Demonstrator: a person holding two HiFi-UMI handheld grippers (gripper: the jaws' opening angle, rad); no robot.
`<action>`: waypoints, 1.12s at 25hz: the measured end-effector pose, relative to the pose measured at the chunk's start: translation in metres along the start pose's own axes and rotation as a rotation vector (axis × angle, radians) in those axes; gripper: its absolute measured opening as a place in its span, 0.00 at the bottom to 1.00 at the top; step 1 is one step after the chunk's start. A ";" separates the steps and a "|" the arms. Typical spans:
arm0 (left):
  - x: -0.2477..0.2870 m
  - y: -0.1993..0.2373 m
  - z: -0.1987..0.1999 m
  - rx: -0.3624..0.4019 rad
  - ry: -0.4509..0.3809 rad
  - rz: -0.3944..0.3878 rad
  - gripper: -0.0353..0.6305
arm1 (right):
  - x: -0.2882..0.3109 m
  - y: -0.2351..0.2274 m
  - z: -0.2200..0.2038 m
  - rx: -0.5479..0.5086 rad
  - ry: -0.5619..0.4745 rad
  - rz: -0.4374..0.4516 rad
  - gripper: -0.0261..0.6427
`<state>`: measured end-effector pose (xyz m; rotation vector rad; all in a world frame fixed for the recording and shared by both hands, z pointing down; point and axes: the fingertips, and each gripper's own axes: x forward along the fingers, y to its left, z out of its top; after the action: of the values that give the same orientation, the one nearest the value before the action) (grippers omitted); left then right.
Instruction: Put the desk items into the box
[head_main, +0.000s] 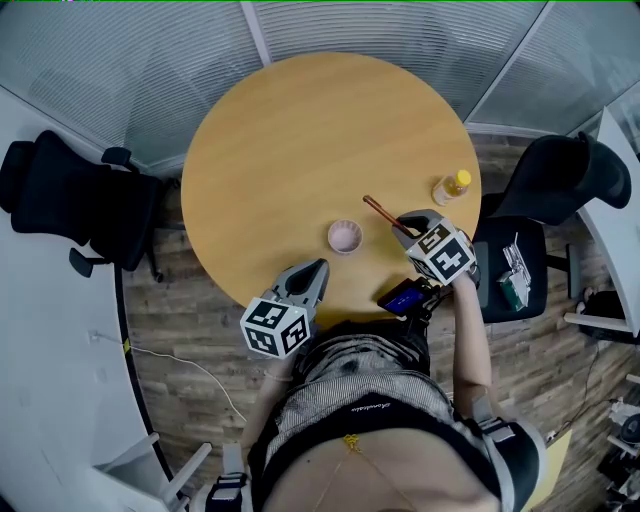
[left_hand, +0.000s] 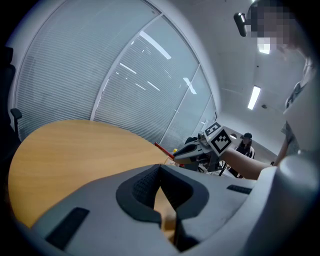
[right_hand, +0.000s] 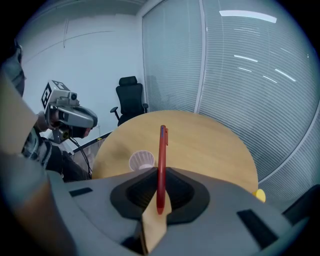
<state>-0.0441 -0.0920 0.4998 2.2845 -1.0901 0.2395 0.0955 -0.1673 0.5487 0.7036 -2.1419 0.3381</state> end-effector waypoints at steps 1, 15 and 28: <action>0.001 0.000 0.000 0.004 0.001 -0.001 0.08 | -0.003 0.001 0.004 0.000 -0.007 0.001 0.13; 0.000 0.003 -0.002 0.006 0.007 0.001 0.08 | -0.034 0.018 0.042 -0.036 -0.068 -0.003 0.13; -0.001 0.006 -0.001 0.007 0.006 0.003 0.08 | -0.020 0.023 0.037 -0.058 -0.026 0.008 0.13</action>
<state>-0.0489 -0.0940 0.5028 2.2870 -1.0912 0.2508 0.0683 -0.1582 0.5104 0.6698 -2.1710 0.2712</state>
